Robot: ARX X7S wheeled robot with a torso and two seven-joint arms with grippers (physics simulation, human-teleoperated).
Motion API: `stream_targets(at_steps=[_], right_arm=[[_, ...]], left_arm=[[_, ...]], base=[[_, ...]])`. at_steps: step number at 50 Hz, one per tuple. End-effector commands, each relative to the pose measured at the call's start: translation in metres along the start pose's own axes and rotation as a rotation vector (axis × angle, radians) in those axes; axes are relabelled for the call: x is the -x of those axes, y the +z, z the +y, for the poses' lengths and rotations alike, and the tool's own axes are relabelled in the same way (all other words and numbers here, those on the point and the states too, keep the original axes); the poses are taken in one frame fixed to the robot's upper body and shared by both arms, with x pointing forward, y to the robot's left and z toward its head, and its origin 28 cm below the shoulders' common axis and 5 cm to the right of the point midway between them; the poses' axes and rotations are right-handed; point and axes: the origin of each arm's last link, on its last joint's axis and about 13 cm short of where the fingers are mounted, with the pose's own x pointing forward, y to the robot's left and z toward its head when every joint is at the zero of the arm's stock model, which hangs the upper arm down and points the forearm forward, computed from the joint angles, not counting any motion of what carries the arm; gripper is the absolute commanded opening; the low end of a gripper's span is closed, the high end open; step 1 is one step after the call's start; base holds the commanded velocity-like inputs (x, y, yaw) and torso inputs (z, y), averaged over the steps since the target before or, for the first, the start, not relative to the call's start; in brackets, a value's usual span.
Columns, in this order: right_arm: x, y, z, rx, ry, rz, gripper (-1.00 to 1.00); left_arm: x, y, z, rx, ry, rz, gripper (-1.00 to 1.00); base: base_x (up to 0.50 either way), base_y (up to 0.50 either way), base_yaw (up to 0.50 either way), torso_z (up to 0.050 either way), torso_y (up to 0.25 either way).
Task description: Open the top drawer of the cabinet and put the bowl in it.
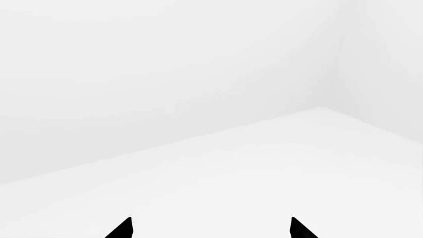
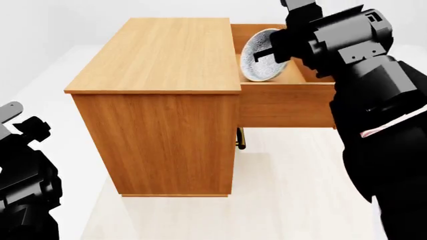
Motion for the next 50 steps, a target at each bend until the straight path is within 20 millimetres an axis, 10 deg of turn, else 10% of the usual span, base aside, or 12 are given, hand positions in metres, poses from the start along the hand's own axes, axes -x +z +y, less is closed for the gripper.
stream_targets(at_steps=[1, 36, 37, 50], right_arm=[[0.002, 0.001, 0.000, -0.122, 0.047, 0.014, -1.00], [-0.005, -0.011, 0.005, -0.084, 0.028, 0.035, -1.00], [-0.005, -0.011, 0.005, -0.081, 0.030, 0.034, 1.00], [0.002, 0.009, -0.005, -0.045, -0.028, -0.071, 1.00]], left_arm=[[0.001, -0.001, -0.001, -0.001, -0.001, 0.003, 1.00], [0.001, -0.003, 0.000, -0.002, -0.002, 0.007, 1.00], [0.001, -0.003, 0.000, -0.002, -0.002, 0.007, 1.00], [0.001, -0.003, 0.000, -0.003, -0.002, 0.006, 1.00]], base=[[0.00, 0.00, 0.00, 0.000, 0.000], [0.00, 0.00, 0.00, 0.000, 0.000], [0.00, 0.00, 0.00, 0.000, 0.000], [0.00, 0.00, 0.00, 0.000, 0.000]])
